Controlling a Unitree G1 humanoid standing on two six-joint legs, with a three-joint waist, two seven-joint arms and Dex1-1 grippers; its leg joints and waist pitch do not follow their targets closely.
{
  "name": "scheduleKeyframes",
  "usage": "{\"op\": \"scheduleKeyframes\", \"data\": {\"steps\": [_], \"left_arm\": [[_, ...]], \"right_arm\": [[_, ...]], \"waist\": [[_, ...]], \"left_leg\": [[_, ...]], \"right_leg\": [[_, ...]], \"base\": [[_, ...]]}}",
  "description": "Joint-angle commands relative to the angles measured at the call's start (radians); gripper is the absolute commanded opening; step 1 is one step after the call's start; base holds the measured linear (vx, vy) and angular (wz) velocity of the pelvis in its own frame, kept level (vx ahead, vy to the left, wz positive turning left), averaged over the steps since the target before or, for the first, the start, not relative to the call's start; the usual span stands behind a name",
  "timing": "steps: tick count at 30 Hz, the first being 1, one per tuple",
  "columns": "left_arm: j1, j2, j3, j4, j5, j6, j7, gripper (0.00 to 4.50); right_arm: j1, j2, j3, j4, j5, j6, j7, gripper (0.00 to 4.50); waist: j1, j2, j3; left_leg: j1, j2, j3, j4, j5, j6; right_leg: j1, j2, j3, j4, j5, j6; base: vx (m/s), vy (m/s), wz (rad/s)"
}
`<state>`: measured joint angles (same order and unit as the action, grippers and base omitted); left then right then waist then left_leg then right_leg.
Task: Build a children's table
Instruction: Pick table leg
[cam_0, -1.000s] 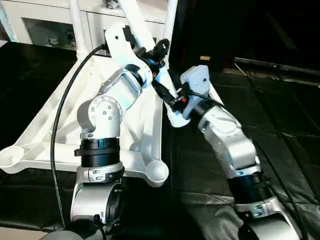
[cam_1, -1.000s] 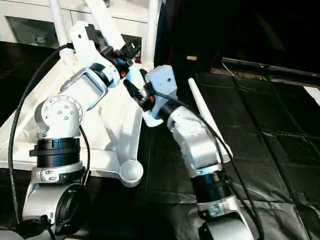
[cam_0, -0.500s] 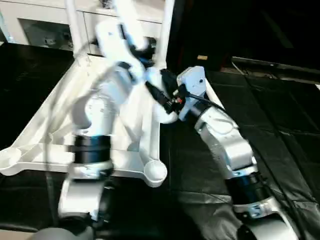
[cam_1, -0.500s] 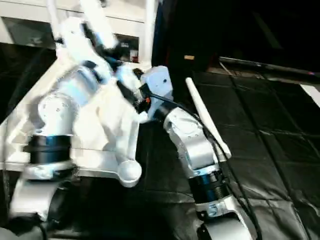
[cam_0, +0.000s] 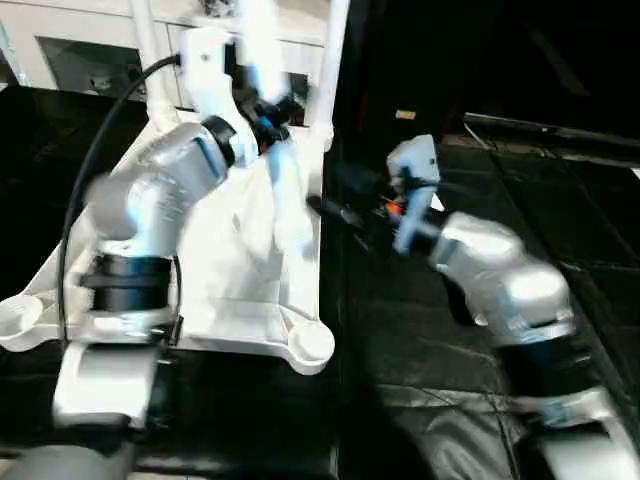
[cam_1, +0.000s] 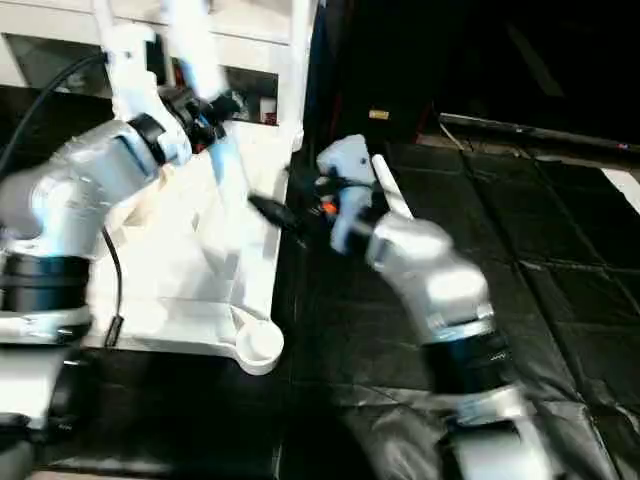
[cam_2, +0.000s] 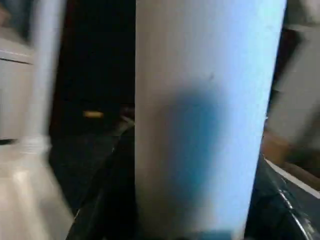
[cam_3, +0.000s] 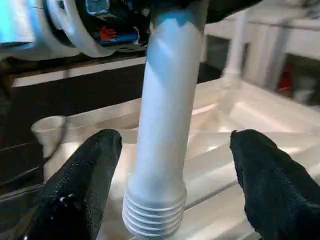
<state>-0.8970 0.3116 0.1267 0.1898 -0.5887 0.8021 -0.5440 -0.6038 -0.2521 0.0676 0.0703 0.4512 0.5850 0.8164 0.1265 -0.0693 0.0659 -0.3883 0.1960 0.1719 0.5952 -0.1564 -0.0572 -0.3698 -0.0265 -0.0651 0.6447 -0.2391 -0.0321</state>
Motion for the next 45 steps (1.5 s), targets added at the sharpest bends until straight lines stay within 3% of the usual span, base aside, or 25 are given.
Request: {"op": "scheduleKeyframes", "data": {"steps": [1,5,9,12,15,16,18,20,22,24,26,27,31,45], "left_arm": [[-0.032,0.012,-0.012,-0.047,-0.045,0.029,-0.078,1.82],[-0.037,0.041,-0.01,-0.104,-0.137,0.073,-0.214,1.82],[-0.026,0.065,-0.038,-0.15,-0.183,0.076,-0.325,1.82],[-0.019,0.083,-0.065,-0.178,-0.202,0.086,-0.402,1.82],[-0.015,0.089,-0.08,-0.194,-0.212,0.091,-0.436,1.82],[-0.014,0.091,-0.084,-0.197,-0.215,0.095,-0.446,1.82],[-0.017,0.089,-0.098,-0.197,-0.213,0.093,-0.465,1.82],[-0.017,0.088,-0.099,-0.197,-0.213,0.093,-0.467,1.82],[-0.021,0.086,-0.097,-0.191,-0.219,0.089,-0.469,1.82],[-0.025,0.082,-0.086,-0.189,-0.234,0.094,-0.471,1.81],[-0.025,0.082,-0.083,-0.194,-0.246,0.102,-0.479,1.81],[-0.025,0.082,-0.083,-0.195,-0.247,0.103,-0.48,1.81],[-0.025,0.08,-0.078,-0.189,-0.249,0.108,-0.483,1.81],[-0.032,0.062,-0.043,-0.162,-0.257,0.102,-0.433,1.8]], "right_arm": [[-0.03,-0.014,-0.029,-0.013,0.045,0.071,0.027,3.74],[-0.058,-0.015,-0.071,0.014,0.143,0.155,0.085,3.74],[-0.066,-0.023,-0.082,0.016,0.231,0.206,0.156,3.74],[-0.069,-0.039,-0.067,0.019,0.259,0.24,0.217,3.74],[-0.062,-0.054,-0.038,0.013,0.258,0.247,0.275,3.74],[-0.058,-0.061,-0.025,0.009,0.254,0.248,0.295,3.48],[-0.05,-0.073,0.021,0.005,0.241,0.248,0.339,3.42],[-0.05,-0.074,0.031,0.008,0.235,0.245,0.341,3.36],[-0.052,-0.073,0.058,0.024,0.211,0.226,0.335,2.98],[-0.057,-0.07,0.069,0.036,0.199,0.217,0.332,2.96],[-0.061,-0.064,0.072,0.048,0.191,0.211,0.333,2.88],[-0.061,-0.063,0.071,0.049,0.19,0.211,0.334,2.53],[-0.064,-0.059,0.073,0.056,0.195,0.208,0.339,2.3],[-0.045,-0.032,0.049,0.032,0.206,0.191,0.301,2.09]], "waist": [[0.001,0.014,-0.07],[0.002,0.018,-0.069],[0.006,0.017,-0.068],[0.009,0.018,-0.068],[0.016,0.019,-0.068],[0.016,0.018,-0.068],[0.017,0.016,-0.068],[0.016,0.015,-0.069],[0.017,0.014,-0.069],[0.016,0.014,-0.07],[0.017,0.015,-0.071],[0.017,0.014,-0.071],[0.016,0.014,-0.07],[0.017,0.015,-0.072]], "left_leg": [[0.03,0.047,-0.018,-0.067,-0.13,-0.047],[0.03,0.047,-0.017,-0.066,-0.136,-0.05],[0.029,0.047,-0.015,-0.067,-0.134,-0.046],[0.03,0.047,-0.015,-0.067,-0.137,-0.053],[0.031,0.048,-0.015,-0.067,-0.146,-0.058],[0.03,0.049,-0.015,-0.068,-0.146,-0.061],[0.028,0.047,-0.016,-0.067,-0.144,-0.06],[0.028,0.047,-0.016,-0.067,-0.138,-0.061],[0.028,0.047,-0.016,-0.066,-0.131,-0.062],[0.028,0.046,-0.016,-0.065,-0.126,-0.064],[0.027,0.046,-0.015,-0.065,-0.126,-0.063],[0.027,0.046,-0.015,-0.064,-0.125,-0.061],[0.028,0.047,-0.016,-0.065,-0.133,-0.059],[0.029,0.046,-0.016,-0.064,-0.12,-0.056]], "right_leg": [[0.042,-0.119,0.061,-0.076,0.009,-0.151],[0.041,-0.121,0.061,-0.075,-0.018,-0.168],[0.041,-0.12,0.061,-0.077,-0.024,-0.163],[0.039,-0.119,0.06,-0.078,-0.045,-0.152],[0.039,-0.12,0.06,-0.08,-0.058,-0.144],[0.039,-0.121,0.06,-0.079,-0.061,-0.143],[0.042,-0.121,0.06,-0.081,-0.074,-0.134],[0.041,-0.12,0.06,-0.08,-0.074,-0.131],[0.04,-0.12,0.06,-0.078,-0.071,-0.133],[0.04,-0.12,0.06,-0.077,-0.064,-0.136],[0.04,-0.119,0.059,-0.077,-0.057,-0.143],[0.041,-0.12,0.059,-0.076,-0.049,-0.144],[0.04,-0.12,0.06,-0.078,-0.063,-0.137],[0.041,-0.118,0.059,-0.074,-0.038,-0.144]], "base": [[0.0,0.0,0.0],[0.0,0.0,0.0],[0.0,0.0,0.0],[0.0,0.0,0.0],[0.0,0.0,0.0],[0.0,0.0,0.0],[0.0,0.0,0.0],[0.0,0.0,0.0],[0.0,0.0,0.0],[0.0,0.0,0.0],[0.0,0.0,0.0],[0.0,0.0,0.0],[0.0,0.0,0.0],[0.0,0.0,0.0]]}}
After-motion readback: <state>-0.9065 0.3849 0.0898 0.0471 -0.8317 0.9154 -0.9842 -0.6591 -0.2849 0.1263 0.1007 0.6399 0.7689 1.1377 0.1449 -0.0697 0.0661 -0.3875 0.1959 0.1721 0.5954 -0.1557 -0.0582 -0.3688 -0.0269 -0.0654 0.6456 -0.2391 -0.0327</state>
